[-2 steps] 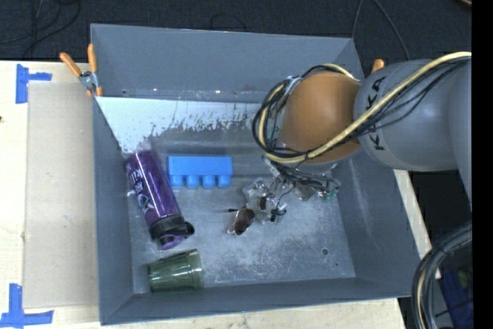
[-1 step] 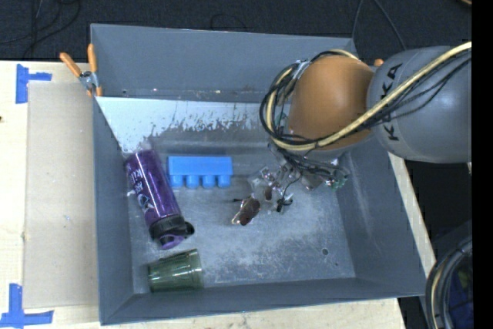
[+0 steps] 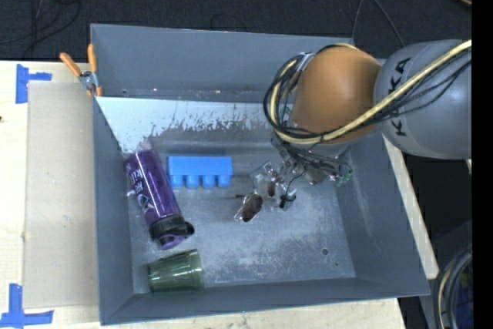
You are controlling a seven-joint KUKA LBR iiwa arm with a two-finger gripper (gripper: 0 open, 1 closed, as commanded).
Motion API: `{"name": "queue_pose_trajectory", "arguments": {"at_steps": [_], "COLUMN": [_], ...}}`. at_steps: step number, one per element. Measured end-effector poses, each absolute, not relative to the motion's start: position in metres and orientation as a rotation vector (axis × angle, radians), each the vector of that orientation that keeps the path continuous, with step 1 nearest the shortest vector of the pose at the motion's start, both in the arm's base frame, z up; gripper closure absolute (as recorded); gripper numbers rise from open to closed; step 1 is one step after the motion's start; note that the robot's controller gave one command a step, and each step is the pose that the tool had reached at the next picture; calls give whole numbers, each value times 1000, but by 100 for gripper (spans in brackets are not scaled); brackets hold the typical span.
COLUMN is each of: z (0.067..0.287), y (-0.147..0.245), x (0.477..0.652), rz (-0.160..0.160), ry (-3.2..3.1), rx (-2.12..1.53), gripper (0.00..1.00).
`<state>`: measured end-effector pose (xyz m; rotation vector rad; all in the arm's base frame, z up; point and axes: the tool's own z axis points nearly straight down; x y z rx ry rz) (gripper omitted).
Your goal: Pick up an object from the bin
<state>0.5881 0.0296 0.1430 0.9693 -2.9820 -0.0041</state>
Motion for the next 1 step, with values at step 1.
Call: {"name": "queue_pose_trajectory", "arguments": {"at_steps": [1], "z": [170], "y": [30], "x": [587], "rz": [-6], "ry": [-2981], "rx": [964], "gripper": [100]}}
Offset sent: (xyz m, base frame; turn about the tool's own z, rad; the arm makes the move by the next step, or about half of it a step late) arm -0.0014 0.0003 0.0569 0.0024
